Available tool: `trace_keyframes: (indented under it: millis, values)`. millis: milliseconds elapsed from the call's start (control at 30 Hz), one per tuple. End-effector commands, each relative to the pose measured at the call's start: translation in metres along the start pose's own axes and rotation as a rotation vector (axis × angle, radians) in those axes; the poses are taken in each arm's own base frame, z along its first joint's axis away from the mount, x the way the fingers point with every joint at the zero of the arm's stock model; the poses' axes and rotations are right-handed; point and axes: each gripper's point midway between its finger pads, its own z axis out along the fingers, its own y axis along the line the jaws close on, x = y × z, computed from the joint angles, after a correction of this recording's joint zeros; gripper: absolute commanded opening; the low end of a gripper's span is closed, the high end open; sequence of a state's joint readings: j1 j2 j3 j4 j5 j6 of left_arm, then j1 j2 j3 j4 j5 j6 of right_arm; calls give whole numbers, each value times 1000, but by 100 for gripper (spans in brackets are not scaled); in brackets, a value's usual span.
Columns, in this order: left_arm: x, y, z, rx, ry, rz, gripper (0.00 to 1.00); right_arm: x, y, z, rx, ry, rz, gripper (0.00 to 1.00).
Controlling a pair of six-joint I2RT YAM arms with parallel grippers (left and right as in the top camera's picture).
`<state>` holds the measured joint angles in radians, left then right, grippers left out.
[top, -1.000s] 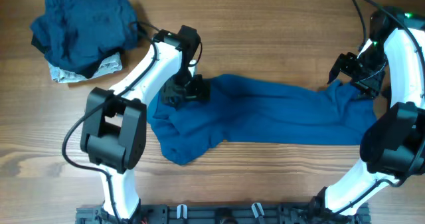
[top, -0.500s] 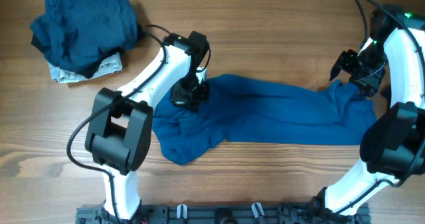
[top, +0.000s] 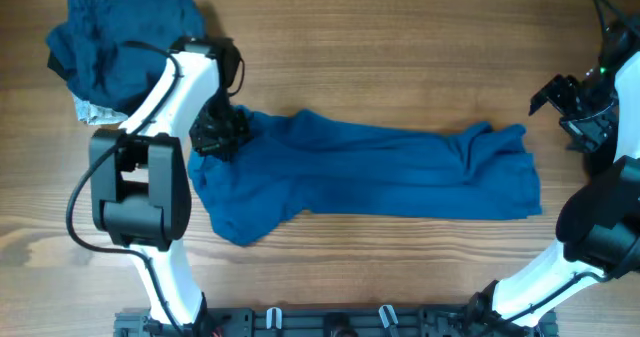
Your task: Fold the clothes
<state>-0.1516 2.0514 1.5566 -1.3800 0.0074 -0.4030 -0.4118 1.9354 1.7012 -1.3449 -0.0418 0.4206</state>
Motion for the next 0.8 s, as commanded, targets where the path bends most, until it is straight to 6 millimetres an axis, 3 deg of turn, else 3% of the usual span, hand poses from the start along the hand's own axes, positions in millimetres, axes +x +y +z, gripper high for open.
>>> trace_keyframes:
  millis: [0, 300, 400, 500, 633, 767]
  values:
    - [-8, 19, 5, -79, -18, -47, 4, 14, 26, 0, -121, 53, -104, 86]
    - [-23, 59, 6, -74, -12, -182, 4, 60, 88, -1, -218, 116, -411, 87]
    - [-26, 67, 6, -67, -7, -205, 4, 55, 99, 3, -204, 67, -448, 92]
    - [-27, 74, 7, -61, -3, -226, 4, 34, 99, 12, -156, -9, -456, 99]
    - [-29, 83, 7, -53, 2, -255, 4, 35, 105, 30, -181, 32, -585, 99]
    - [-31, 89, 8, -48, 6, -275, 4, 21, 115, 56, -190, 20, -624, 99]
